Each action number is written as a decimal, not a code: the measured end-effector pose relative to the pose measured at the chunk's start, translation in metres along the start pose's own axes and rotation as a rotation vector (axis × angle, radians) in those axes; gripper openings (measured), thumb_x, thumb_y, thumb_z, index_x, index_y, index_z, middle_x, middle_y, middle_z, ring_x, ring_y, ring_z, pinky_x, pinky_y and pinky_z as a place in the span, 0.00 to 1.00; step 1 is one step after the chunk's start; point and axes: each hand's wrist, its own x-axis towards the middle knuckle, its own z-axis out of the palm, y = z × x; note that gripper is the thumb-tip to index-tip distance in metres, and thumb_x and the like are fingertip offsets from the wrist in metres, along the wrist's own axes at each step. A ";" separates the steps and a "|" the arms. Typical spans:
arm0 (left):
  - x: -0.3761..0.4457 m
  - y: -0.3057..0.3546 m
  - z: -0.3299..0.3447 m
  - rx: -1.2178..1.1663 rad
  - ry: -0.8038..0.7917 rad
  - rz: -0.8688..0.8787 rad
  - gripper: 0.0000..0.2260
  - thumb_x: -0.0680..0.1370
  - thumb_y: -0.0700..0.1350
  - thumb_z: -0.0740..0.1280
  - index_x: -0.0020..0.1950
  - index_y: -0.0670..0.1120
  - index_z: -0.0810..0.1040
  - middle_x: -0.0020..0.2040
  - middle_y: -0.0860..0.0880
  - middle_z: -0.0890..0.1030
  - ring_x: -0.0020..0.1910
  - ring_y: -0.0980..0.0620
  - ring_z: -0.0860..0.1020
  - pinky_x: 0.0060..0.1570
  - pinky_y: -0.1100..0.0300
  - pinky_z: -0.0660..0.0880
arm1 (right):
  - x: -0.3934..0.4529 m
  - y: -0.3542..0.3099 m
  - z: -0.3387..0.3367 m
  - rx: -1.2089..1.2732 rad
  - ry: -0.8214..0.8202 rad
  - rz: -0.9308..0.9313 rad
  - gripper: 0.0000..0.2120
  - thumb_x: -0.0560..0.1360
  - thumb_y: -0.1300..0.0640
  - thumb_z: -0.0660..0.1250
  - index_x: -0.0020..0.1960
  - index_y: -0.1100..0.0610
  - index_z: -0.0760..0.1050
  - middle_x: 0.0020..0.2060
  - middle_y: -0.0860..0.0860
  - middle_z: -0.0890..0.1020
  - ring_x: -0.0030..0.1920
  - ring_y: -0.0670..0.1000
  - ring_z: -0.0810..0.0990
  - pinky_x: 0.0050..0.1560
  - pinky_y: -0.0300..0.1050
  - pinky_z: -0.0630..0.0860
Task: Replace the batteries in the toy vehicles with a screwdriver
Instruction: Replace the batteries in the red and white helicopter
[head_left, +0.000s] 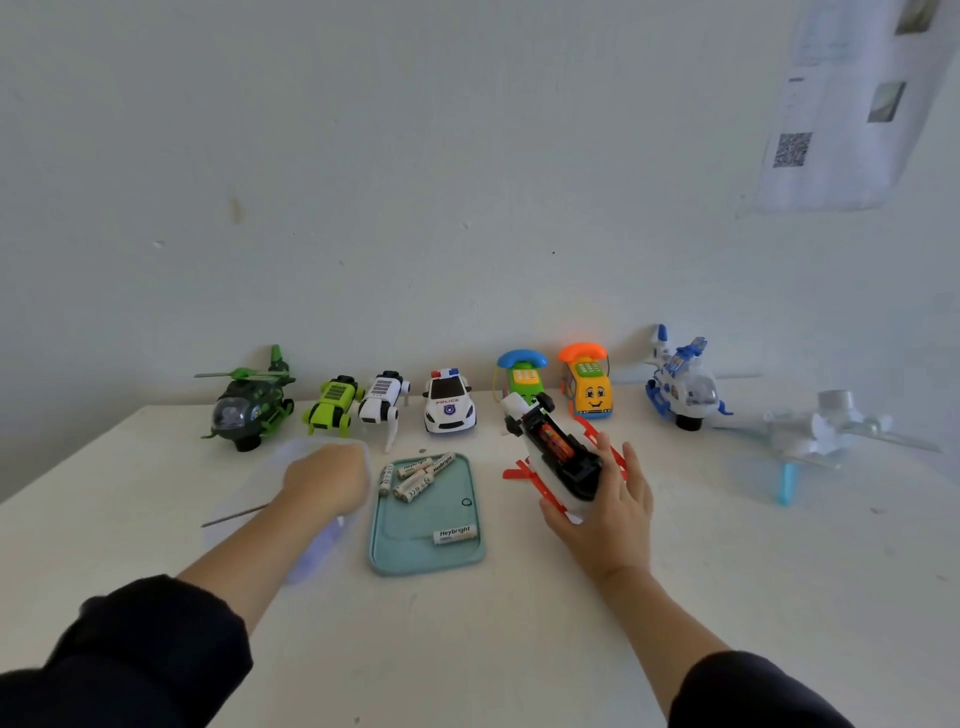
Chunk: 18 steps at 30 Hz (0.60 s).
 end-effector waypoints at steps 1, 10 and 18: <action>-0.003 0.005 -0.003 -0.002 -0.002 -0.013 0.05 0.74 0.38 0.60 0.40 0.46 0.72 0.39 0.49 0.75 0.33 0.52 0.70 0.36 0.60 0.68 | 0.000 0.000 0.001 -0.013 0.007 0.001 0.43 0.64 0.47 0.77 0.71 0.60 0.63 0.68 0.57 0.71 0.73 0.61 0.59 0.68 0.63 0.59; -0.033 0.051 -0.054 -0.440 0.344 0.256 0.07 0.77 0.36 0.60 0.54 0.40 0.75 0.53 0.43 0.75 0.43 0.48 0.74 0.41 0.59 0.69 | 0.001 0.000 -0.002 0.034 -0.019 0.000 0.42 0.66 0.47 0.76 0.73 0.60 0.61 0.71 0.55 0.68 0.75 0.58 0.55 0.72 0.57 0.56; -0.072 0.117 -0.069 -1.209 0.585 0.451 0.03 0.78 0.40 0.64 0.48 0.46 0.70 0.40 0.50 0.79 0.31 0.61 0.77 0.36 0.69 0.74 | 0.001 0.000 -0.004 0.084 -0.023 -0.004 0.41 0.66 0.49 0.76 0.72 0.61 0.62 0.72 0.53 0.66 0.75 0.55 0.53 0.70 0.49 0.55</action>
